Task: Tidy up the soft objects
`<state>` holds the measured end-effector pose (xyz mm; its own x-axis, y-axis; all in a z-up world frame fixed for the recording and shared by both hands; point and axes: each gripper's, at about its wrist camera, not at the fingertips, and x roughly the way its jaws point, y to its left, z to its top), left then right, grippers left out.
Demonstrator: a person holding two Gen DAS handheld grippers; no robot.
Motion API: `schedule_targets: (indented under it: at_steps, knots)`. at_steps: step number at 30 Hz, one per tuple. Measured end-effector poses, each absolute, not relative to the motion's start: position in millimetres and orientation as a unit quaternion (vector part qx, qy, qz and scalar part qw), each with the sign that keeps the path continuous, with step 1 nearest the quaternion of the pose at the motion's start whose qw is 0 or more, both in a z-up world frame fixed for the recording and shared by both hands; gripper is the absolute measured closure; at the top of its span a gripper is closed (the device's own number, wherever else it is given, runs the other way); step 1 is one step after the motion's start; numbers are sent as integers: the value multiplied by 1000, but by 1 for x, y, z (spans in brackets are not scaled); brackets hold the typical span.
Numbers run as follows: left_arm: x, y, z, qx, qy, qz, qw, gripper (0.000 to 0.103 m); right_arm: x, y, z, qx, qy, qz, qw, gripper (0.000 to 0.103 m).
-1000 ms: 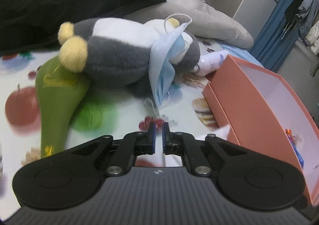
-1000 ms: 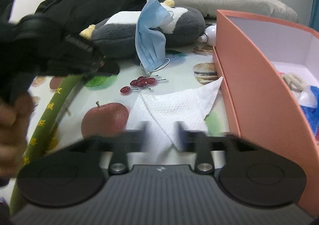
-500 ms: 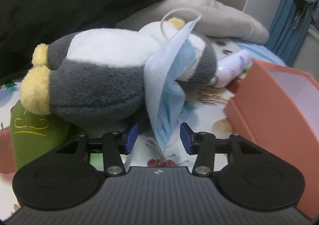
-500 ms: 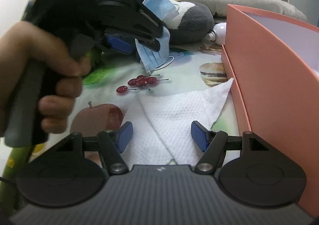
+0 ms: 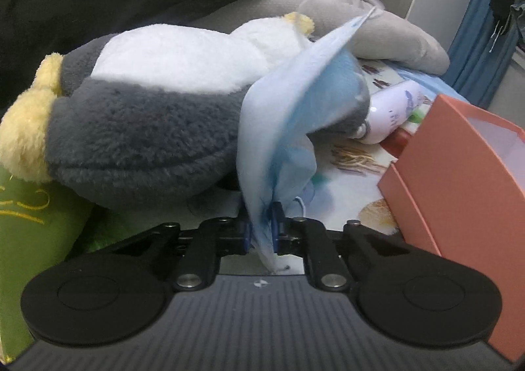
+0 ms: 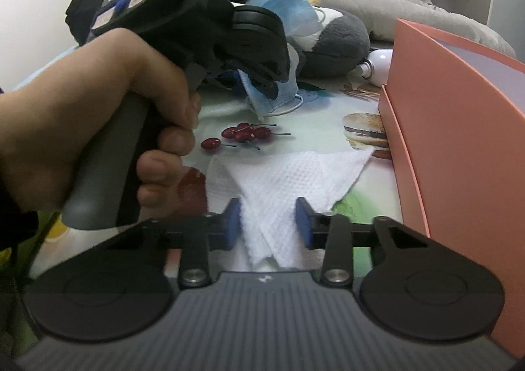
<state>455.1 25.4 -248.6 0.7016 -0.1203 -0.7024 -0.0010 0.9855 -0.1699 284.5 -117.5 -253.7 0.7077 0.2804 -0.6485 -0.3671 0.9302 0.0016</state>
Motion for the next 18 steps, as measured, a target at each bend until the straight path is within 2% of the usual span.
schedule_targets:
  at_steps: [2,5,18]
  knots:
    - [447,24,-244,-75,382,-38,920,94,282,-117,-252,-62,344,174,920,86]
    - [433,22,-236,-63,376,-44,923,96,279,-122,-250,-51,351,171,919,90]
    - [342,34,-211,-67,382,-56,920,97,244,-147,-230,-14,362,164,918,93]
